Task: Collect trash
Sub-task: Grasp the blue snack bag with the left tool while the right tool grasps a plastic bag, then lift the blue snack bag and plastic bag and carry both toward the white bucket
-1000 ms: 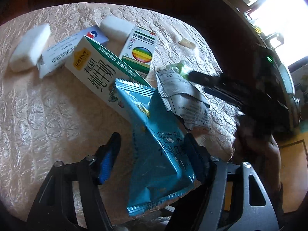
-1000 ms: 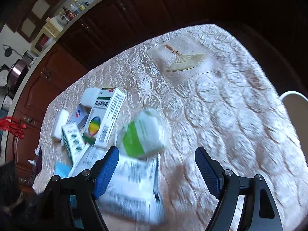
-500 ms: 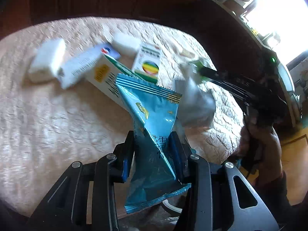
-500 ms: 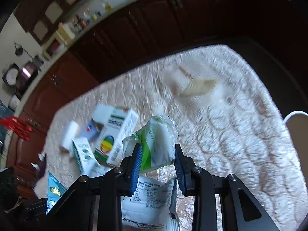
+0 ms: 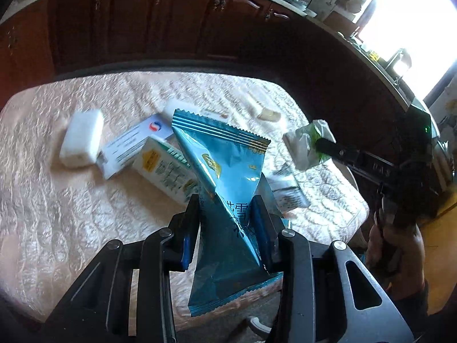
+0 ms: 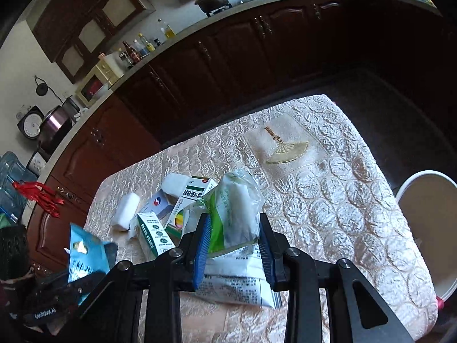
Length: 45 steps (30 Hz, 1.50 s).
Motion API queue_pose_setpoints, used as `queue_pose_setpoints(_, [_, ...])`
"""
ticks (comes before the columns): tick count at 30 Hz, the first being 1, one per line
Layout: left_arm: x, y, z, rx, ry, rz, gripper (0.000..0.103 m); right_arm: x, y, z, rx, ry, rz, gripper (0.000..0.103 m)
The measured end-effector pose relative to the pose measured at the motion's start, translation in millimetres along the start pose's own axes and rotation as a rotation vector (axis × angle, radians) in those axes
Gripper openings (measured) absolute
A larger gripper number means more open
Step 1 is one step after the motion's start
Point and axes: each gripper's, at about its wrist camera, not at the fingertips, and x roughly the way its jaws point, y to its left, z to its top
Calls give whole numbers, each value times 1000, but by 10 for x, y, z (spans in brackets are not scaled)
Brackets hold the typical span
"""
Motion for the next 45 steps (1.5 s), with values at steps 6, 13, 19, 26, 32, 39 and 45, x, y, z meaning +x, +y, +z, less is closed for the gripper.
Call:
queue_pose_setpoints(6, [18, -209, 102, 45, -24, -9, 33, -219, -27, -33, -1, -25, -1, 31])
queue_pose_setpoints(13, [46, -453, 182, 83, -37, -5, 33, -421, -103, -70, 5, -41, -13, 31])
queue_pose_setpoints(19, [92, -570, 217, 106, -47, 12, 33, -527, -184, -120, 16, -42, -23, 31])
queue_pose_setpoints(26, [160, -618, 240, 120, -50, 34, 33, -549, -207, -161, 15, -27, -41, 31])
queue_pose_setpoints(32, [191, -627, 229, 127, -42, 36, 33, -508, -224, -179, 12, -9, -62, 31])
queue_pose_setpoints(39, [200, -627, 232, 126, -33, 35, 33, -486, -222, -180, 2, -1, -80, 31])
queue_pose_setpoints(45, [205, -624, 231, 120, -31, 35, 33, -467, -221, -185, -6, 4, -92, 31])
